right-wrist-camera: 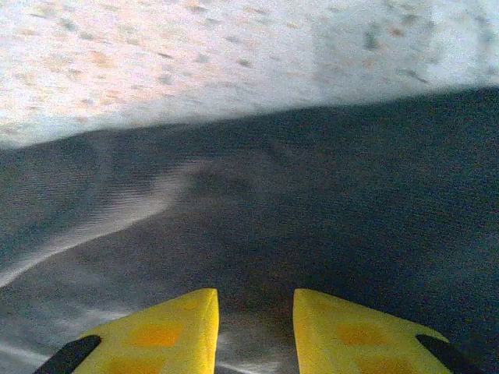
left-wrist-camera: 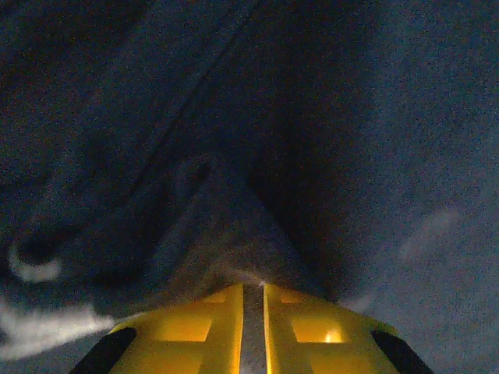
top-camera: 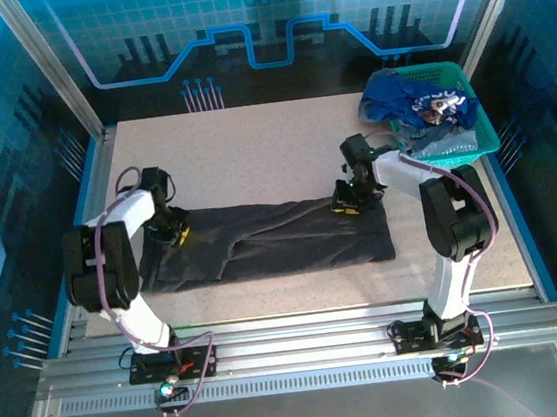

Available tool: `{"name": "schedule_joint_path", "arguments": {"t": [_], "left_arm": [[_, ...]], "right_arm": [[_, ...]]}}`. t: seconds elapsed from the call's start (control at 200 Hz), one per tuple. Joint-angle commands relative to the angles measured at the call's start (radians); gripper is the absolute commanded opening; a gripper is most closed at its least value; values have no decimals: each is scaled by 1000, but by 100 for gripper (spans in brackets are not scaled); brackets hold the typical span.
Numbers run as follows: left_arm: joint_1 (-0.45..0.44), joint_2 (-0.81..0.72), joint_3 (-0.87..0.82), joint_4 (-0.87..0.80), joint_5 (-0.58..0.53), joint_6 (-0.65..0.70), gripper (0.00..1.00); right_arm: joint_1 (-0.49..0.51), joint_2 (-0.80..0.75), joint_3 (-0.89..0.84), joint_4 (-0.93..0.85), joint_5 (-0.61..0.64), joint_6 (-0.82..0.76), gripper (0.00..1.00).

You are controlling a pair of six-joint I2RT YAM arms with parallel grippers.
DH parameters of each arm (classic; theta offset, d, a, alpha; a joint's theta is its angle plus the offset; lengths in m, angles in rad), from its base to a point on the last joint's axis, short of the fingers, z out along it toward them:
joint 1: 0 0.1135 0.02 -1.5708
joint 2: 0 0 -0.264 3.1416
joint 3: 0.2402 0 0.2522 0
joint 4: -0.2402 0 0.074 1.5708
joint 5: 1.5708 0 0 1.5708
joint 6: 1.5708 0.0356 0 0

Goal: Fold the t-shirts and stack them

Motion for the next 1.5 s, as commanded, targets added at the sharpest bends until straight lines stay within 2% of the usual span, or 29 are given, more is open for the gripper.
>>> {"name": "schedule_joint_path", "arguments": {"t": [0.0, 0.12, 0.225, 0.4, 0.5, 0.625, 0.675, 0.725, 0.825, 0.99, 1.085, 1.17, 1.245, 1.381, 1.496], "left_arm": [[-2, 90, 72, 36, 4, 32, 16], [-2, 206, 158, 130, 67, 54, 19], [-16, 337, 280, 226, 165, 55, 19], [-100, 615, 666, 322, 316, 12, 22], [-156, 785, 973, 309, 374, -34, 26], [-204, 988, 1389, 231, 429, -87, 31], [-211, 1022, 1476, 225, 436, -116, 34], [-216, 1007, 1487, 238, 434, -125, 36], [-216, 909, 1426, 263, 433, -115, 41], [-222, 573, 1132, 260, 317, -2, 56], [-236, 353, 875, 224, 262, 7, 57], [-271, 200, 646, 132, 301, -10, 52], [-332, 86, 413, 67, 400, -44, 49], [-500, -124, 13, 49, 497, -62, 48], [-670, -244, -218, 153, 538, -174, 52]], "right_arm": [[-25, 32, 10, -88, 71, -4, 33], [-68, 43, -9, -101, 86, 35, 33], [-111, 42, -11, -114, 106, 67, 33], [-127, 24, -38, -151, 65, 170, 33], [-60, -33, -132, -127, 20, 271, 33], [93, -92, -236, -69, -64, 415, 34], [160, -103, -244, -54, -96, 464, 34], [221, -108, -235, -43, -119, 502, 35], [287, -117, -178, -57, -123, 519, 36], [253, -148, -51, -125, -82, 402, 42], [196, -188, -15, -153, -75, 305, 43], [136, -228, -20, -163, -65, 175, 44], [86, -251, -32, -221, -25, 72, 44], [-12, -288, -125, -259, -83, -13, 46], [-29, -321, -203, -250, -106, -29, 48]]}}
